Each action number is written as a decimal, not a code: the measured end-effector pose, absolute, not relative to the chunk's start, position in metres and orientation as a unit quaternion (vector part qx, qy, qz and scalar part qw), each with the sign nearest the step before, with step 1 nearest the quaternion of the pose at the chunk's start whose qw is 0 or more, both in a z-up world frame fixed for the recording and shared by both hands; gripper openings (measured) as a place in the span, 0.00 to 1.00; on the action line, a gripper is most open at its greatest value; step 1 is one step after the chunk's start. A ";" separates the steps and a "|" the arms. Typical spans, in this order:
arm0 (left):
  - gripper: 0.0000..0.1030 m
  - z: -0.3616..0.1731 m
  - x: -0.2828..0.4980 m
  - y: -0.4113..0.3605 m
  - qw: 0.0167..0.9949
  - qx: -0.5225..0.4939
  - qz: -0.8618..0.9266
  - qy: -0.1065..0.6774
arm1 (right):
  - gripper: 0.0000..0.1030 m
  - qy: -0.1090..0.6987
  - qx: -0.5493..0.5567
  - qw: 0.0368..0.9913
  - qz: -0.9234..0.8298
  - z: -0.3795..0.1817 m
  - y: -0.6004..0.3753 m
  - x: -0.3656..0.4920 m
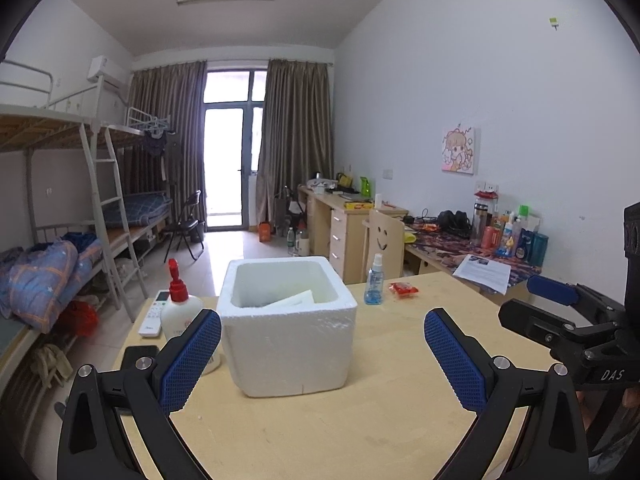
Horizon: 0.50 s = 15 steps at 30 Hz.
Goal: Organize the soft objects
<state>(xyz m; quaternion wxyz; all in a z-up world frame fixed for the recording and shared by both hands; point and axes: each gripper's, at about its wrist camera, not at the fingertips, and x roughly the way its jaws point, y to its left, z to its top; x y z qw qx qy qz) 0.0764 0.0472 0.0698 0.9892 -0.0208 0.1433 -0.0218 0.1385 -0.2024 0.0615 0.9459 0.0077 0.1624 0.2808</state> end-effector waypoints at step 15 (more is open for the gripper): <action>0.99 0.056 0.029 0.032 0.991 -0.030 -0.015 0.126 | 0.99 0.136 -0.007 0.950 0.281 0.052 -0.214 0.093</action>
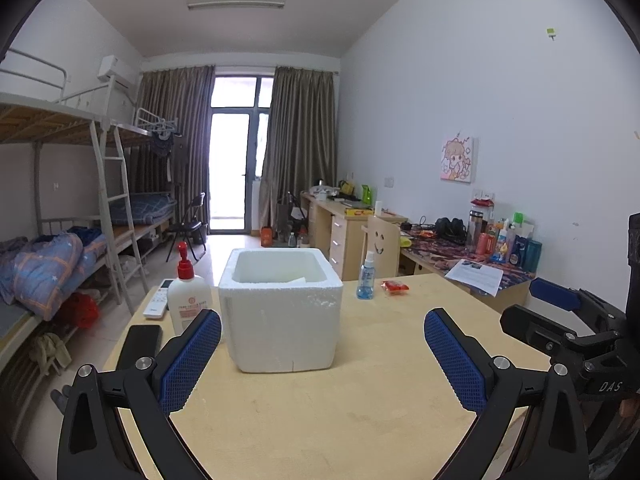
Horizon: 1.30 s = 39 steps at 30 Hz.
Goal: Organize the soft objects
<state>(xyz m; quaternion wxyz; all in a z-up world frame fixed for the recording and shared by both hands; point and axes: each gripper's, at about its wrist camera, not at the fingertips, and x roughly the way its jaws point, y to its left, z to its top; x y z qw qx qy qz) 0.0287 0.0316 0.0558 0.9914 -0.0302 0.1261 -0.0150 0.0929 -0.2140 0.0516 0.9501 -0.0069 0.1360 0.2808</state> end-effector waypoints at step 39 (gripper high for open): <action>0.99 -0.032 0.001 0.037 0.992 -0.038 0.029 0.118 | 0.99 0.148 0.015 0.948 0.282 -0.037 -0.224 0.071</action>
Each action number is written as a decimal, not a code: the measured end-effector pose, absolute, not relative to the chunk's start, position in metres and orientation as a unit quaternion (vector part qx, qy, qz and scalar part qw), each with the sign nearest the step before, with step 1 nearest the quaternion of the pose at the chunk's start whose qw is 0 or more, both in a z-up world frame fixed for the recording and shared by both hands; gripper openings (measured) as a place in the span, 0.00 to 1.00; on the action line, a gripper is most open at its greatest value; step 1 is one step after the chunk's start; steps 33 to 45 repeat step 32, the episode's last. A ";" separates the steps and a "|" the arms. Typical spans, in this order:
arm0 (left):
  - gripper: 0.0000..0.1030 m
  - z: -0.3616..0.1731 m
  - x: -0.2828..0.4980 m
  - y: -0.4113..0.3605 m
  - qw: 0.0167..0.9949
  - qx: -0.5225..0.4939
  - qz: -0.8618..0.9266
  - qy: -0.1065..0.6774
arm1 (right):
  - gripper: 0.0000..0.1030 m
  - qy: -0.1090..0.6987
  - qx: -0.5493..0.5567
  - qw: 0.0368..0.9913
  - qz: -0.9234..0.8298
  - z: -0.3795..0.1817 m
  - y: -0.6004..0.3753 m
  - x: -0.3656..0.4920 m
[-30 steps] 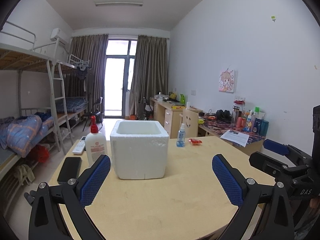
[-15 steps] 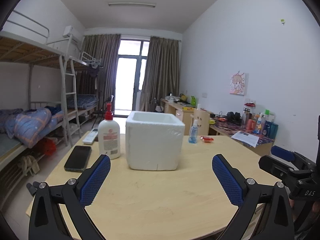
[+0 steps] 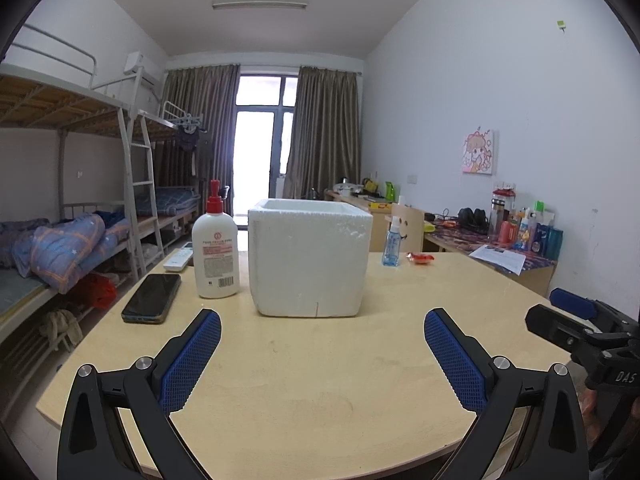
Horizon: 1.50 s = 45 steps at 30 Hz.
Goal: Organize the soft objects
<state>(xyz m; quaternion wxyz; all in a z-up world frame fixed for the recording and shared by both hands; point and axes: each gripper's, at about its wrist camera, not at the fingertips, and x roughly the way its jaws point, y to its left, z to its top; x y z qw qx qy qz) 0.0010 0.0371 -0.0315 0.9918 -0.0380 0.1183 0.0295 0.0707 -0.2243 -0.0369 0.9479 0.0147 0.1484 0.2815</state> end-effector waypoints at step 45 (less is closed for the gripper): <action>0.99 -0.040 0.004 0.033 0.990 -0.038 0.030 0.133 | 0.99 0.153 0.003 0.949 0.274 -0.040 -0.221 0.071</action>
